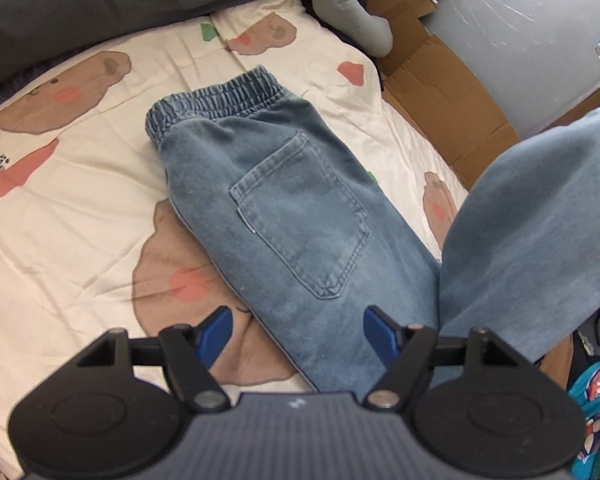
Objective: Fold clothes
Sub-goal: 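Carry the held jeans leg with the right gripper over toward the waistband, then lower the jeans leg onto the waistband and open the right gripper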
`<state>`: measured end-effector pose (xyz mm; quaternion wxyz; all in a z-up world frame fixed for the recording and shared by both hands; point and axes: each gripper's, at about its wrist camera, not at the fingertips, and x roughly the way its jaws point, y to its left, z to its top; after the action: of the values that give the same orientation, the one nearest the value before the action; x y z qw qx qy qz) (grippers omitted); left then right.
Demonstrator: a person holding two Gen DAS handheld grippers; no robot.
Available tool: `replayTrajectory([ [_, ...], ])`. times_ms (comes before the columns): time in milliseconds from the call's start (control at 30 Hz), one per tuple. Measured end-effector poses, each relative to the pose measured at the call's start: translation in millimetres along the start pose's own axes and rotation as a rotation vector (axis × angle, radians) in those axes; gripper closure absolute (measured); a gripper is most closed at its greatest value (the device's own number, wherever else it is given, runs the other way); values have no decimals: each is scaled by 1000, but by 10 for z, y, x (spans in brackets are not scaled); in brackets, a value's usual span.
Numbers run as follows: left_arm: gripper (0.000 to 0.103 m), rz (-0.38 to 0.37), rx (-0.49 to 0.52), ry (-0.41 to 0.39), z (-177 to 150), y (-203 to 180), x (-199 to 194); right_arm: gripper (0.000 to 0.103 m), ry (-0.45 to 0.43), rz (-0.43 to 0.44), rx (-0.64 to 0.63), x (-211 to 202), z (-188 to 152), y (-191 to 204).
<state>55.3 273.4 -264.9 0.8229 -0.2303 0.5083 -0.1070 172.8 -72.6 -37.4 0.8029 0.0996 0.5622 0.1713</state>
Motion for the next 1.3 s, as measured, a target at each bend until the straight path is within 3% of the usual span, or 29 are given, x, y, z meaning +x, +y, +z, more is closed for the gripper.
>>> replayTrajectory([
  [400, 28, -27, -34, -59, 111, 0, 103, 94, 12, -50, 80, 575, 80, 0],
  [800, 28, -1, -94, -175, 240, 47, 219, 93, 122, 46, 137, 1621, 177, -36],
  [1300, 28, 51, -179, -304, 295, 345, 398, 91, 235, 166, 96, 2808, 352, 236],
])
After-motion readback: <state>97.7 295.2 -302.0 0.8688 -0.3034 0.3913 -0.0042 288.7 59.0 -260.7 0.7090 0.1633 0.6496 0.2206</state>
